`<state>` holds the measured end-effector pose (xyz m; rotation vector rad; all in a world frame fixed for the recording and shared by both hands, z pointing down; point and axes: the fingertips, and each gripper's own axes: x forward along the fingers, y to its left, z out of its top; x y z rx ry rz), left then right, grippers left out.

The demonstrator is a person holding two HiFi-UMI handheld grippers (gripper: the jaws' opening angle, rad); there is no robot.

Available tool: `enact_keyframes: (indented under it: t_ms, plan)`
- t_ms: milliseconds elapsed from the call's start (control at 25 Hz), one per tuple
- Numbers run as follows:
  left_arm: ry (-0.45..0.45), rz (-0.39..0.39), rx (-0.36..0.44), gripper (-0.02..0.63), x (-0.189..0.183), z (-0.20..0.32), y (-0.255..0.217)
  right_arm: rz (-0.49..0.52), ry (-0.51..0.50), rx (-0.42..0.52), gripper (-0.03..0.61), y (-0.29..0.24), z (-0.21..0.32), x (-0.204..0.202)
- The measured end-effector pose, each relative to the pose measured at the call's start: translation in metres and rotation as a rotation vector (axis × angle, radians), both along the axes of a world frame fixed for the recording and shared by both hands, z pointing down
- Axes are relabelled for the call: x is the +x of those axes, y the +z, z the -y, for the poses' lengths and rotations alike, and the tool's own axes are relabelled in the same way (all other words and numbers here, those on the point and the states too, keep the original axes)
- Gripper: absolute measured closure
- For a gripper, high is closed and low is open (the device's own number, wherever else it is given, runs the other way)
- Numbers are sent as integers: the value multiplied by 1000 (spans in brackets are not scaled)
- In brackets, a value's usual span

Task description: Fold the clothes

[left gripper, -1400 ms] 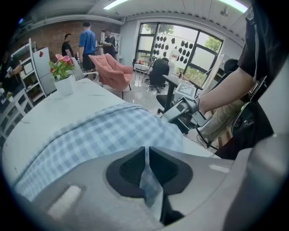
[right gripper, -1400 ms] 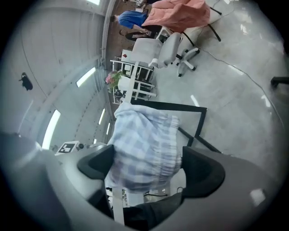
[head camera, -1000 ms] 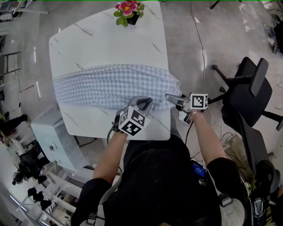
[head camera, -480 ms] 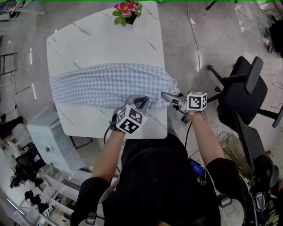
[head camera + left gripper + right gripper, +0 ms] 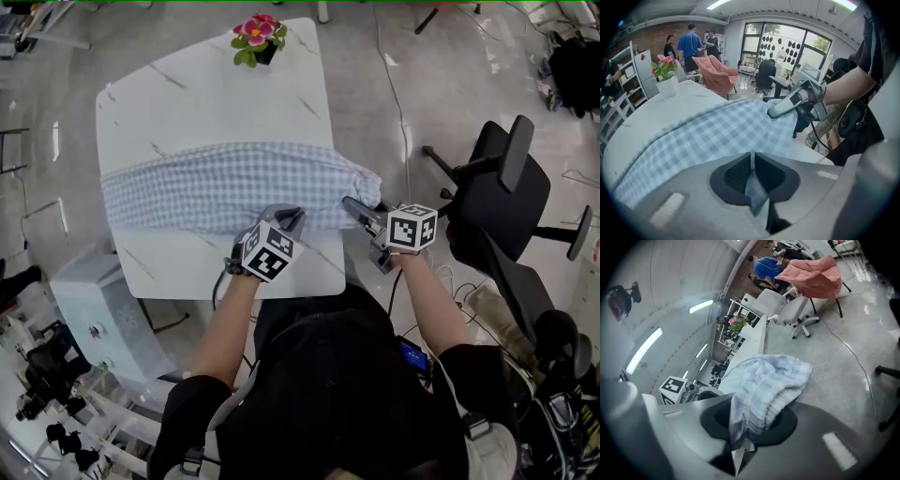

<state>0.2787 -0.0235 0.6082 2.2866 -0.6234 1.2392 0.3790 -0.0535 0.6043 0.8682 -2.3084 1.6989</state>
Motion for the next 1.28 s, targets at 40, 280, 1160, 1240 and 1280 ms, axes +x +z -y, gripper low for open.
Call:
enact_keyframes:
  t_ms: [40,280,1160,1240,1280]
  plan:
    - [2,-1,4,577,0,0,0,-13,-9,17,494,-5,-1,0]
    - [17,-29,27,578,1,-1,-1,-57,-1,49,487,-31,3,0]
    - [-123,-38,122,592,-281,5,-61,-758,-273,358,531,-116,33,-240]
    - [-143,-35,125,592,-313,5,-63,-772,-305,366,531,-113,34,-275]
    - [-151,-34,127,592,-329,4,-65,-778,-317,370,531,-112,35,-292]
